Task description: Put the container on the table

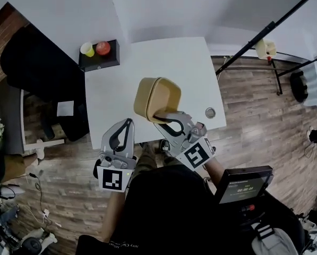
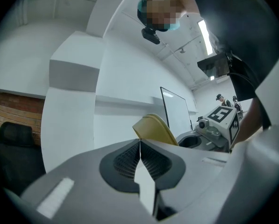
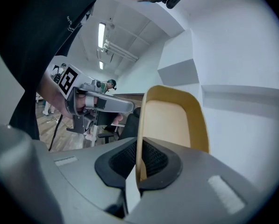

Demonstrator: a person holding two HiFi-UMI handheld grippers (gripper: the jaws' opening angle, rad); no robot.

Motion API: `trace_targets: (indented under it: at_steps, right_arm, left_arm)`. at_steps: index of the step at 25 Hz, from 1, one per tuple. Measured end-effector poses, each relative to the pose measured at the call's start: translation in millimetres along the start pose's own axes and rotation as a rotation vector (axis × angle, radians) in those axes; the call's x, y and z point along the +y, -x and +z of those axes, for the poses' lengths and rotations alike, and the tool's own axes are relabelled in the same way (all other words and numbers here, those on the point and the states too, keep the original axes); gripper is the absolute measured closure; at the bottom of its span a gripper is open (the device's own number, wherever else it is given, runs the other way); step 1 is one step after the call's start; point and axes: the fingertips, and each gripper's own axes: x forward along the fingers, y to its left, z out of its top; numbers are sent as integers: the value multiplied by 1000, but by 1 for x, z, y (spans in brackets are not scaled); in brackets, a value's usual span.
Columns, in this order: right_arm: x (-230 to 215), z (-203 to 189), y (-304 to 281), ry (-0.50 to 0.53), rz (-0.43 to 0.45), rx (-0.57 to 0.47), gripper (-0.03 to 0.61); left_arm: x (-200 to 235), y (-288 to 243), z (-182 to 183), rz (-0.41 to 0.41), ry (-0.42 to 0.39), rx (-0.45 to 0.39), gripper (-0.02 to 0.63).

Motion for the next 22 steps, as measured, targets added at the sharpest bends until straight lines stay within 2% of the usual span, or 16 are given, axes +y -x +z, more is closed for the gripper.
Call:
trace_targets:
  at_steps: [4,8,12,14,16,17,20,22]
  right_arm:
    - [-8,-6,-24,-12,-24,60,551]
    - [-16,-13,-37,13,-40,147,551]
    - [-25,-21,-56,76,-44,191,551]
    - [-25,-25,-59,90,-27,203,551]
    - [-26,-30,-61,79,4,200,551]
    - [-29,-33,-64,71,23,198,551]
    - [-41,-43,-71,68,78,203,551]
    - [-49,-51,-72,84,99,216,551]
  left_arm:
    - [24,-3,-14,-33,21,14,609]
    - [39,-17,-24,-126,-8,13,606]
    - [58,-32,-48,-159,24,97,603]
    - [60,-41,-39,-169,-24,58,598]
    - [60,-48,-36,-166,-56,51,597]
    - [62,-51,-40,-153,-47,70,597]
    - [70,-64,-49,-85,55,108,595]
    - [71,-72,-50,-59,76,107,595]
